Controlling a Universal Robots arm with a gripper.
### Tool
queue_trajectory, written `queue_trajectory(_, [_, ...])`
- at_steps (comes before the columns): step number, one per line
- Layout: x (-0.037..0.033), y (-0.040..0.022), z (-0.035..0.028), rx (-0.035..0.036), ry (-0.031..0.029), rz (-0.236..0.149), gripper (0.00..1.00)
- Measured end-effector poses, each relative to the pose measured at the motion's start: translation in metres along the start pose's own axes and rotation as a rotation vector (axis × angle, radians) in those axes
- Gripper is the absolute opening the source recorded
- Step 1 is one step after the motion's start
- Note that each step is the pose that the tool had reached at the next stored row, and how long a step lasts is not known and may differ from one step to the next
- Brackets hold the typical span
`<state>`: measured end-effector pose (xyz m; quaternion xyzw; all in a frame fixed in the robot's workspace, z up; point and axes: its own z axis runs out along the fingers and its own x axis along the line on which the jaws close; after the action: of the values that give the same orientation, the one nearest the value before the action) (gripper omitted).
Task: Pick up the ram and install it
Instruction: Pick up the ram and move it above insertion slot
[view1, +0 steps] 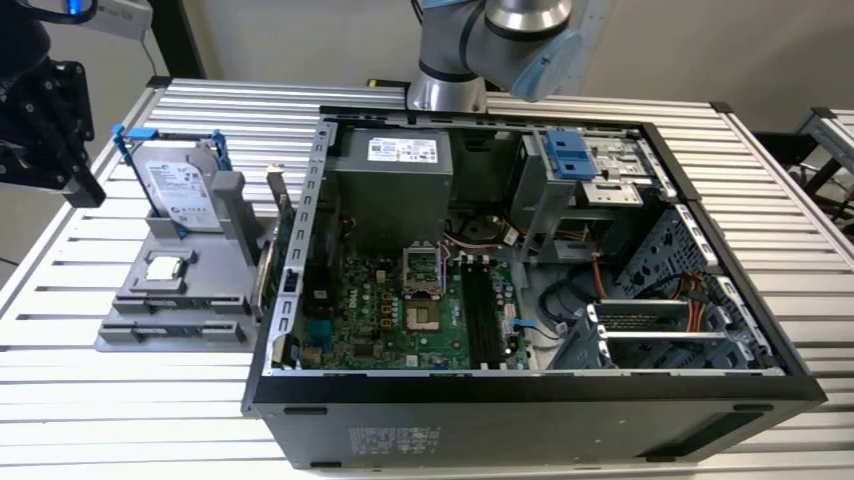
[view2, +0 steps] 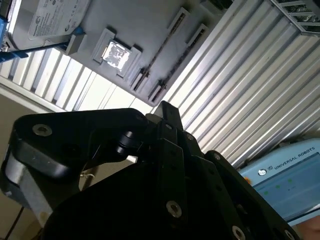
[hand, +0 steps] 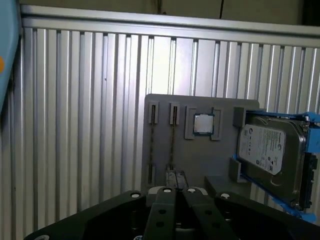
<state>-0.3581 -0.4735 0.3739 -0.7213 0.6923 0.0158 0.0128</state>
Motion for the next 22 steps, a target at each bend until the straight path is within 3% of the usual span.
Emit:
queue_trajectory(6, [0.0000,0.0000,0.0002,0.0001,-0.0001,0.000,0.00])
queue_trajectory(7, [0.0000,0.0000,0.0002,0.0000,0.0000,0.000,1.00])
queue_trajectory(22, [0.0000,0.0000,0.0033,0.0001,0.0011,0.000,1.00])
